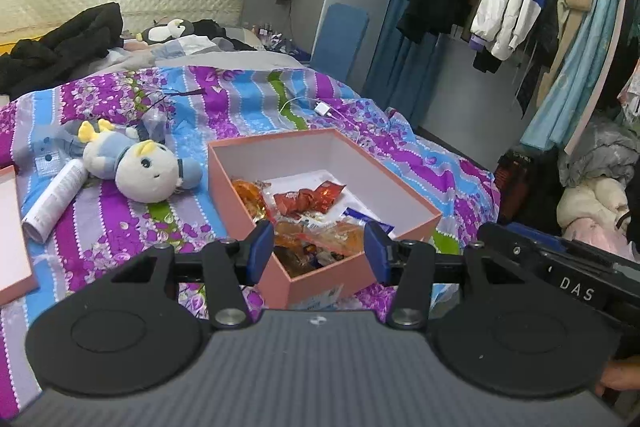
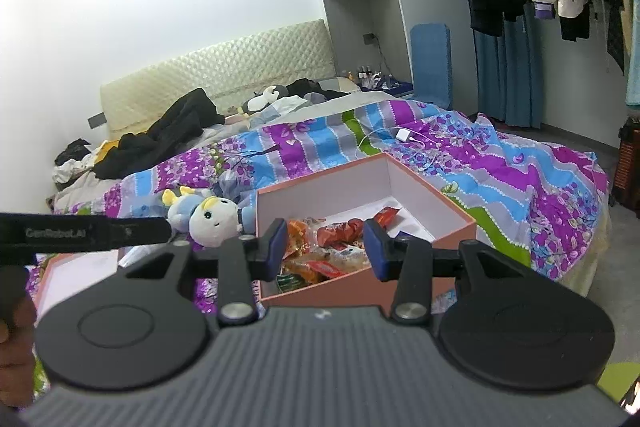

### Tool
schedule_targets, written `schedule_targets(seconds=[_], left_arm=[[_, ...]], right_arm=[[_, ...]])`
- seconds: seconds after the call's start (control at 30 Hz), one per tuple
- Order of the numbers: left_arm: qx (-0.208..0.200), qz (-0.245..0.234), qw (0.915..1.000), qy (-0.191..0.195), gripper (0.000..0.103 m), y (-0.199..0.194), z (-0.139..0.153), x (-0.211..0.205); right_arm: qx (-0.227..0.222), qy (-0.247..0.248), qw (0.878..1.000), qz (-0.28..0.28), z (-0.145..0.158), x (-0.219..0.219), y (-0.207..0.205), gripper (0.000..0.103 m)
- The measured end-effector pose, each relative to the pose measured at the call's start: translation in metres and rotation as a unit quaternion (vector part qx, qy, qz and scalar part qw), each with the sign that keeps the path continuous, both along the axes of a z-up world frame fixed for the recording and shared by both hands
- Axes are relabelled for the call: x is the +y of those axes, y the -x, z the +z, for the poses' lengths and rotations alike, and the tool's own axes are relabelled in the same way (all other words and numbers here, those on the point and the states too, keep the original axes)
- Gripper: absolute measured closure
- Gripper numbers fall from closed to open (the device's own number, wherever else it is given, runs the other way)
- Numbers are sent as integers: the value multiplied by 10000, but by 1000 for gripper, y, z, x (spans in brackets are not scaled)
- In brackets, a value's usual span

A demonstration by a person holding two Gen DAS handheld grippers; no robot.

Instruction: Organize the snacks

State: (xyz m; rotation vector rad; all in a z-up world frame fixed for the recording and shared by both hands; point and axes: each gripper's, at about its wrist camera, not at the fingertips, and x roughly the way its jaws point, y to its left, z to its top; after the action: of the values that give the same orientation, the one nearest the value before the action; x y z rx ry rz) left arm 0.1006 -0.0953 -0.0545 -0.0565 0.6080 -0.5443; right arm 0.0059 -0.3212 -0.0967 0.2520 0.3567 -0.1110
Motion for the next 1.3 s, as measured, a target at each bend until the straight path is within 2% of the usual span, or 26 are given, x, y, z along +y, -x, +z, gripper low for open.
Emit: schedule_targets(seconds=[0.33, 0.57, 0.63, 0.7, 0.73, 0.8, 0.9, 1.3], left_arm=[[135, 86, 9998, -118, 47, 26, -11, 17], [151, 258, 9995, -86, 47, 34, -9, 33], [136, 307, 9994, -73, 41, 34, -7, 38], [135, 356, 9992, -93, 14, 32, -5, 40], [114, 350, 9993, -118, 10, 32, -5, 41], [99, 369, 9991, -184, 4, 31, -4, 42], [131, 415, 9987, -257, 3, 29, -6, 42], [121, 510, 9976, -463, 2, 26, -8, 37]], right_arm=[[169, 63, 9998, -62, -10, 9, 26, 59], [226, 17, 9997, -47, -13, 13, 33, 59], [224, -1, 9997, -85, -14, 12, 32, 49], [158, -28, 9997, -175, -15, 10, 34, 14], [106, -29, 9997, -226, -15, 10, 35, 10], [107, 27, 9995, -302, -16, 9, 34, 11], [201, 4, 9991, -375, -17, 5, 31, 11], [250, 15, 9990, -372, -19, 3, 30, 11]])
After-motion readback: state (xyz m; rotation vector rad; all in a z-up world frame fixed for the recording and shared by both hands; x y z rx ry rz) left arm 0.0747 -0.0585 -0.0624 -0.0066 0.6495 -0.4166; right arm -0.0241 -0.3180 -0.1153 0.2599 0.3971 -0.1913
